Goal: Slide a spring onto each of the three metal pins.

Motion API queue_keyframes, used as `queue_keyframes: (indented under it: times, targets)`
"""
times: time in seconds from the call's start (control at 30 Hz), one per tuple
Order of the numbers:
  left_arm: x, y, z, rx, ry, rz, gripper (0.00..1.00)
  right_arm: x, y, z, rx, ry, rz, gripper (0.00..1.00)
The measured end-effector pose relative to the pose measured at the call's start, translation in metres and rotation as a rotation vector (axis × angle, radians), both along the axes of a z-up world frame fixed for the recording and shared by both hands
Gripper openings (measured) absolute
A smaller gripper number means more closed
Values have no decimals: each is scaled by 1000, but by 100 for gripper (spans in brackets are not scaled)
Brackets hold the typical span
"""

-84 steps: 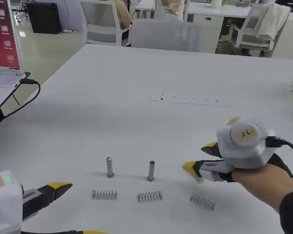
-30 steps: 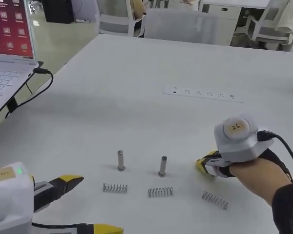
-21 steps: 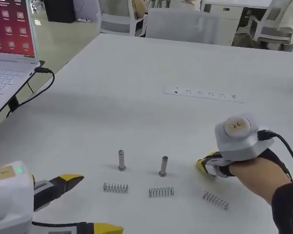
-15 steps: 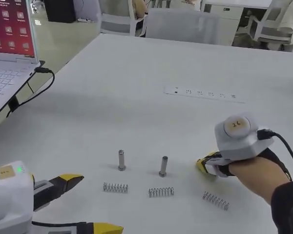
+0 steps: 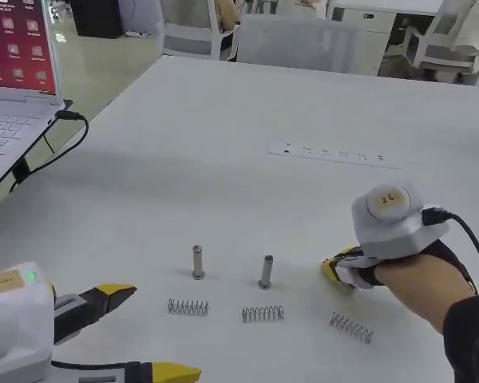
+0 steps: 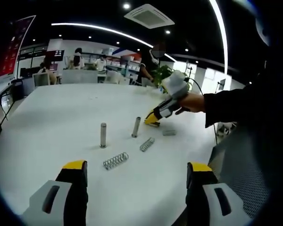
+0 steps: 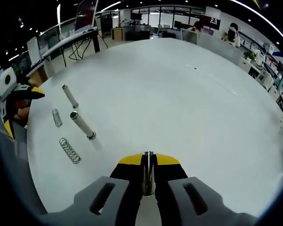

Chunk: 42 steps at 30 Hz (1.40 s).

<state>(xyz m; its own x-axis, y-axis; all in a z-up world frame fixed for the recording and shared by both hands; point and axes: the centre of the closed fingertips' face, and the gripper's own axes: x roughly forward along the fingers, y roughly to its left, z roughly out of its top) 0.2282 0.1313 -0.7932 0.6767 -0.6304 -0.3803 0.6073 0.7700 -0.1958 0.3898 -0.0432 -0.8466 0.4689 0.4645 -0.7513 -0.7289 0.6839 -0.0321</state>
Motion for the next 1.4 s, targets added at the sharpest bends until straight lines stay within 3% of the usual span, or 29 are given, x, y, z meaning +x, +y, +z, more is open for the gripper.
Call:
queue_keyframes:
  times: [0.97, 1.4]
  targets:
    - [-2, -2, 11, 10, -34, -14, 83, -17, -16, 29, 19, -36, -29, 6]
    - [-3, -3, 16, 16, -48, -18, 83, -22, -20, 34, 32, -44, -44, 6]
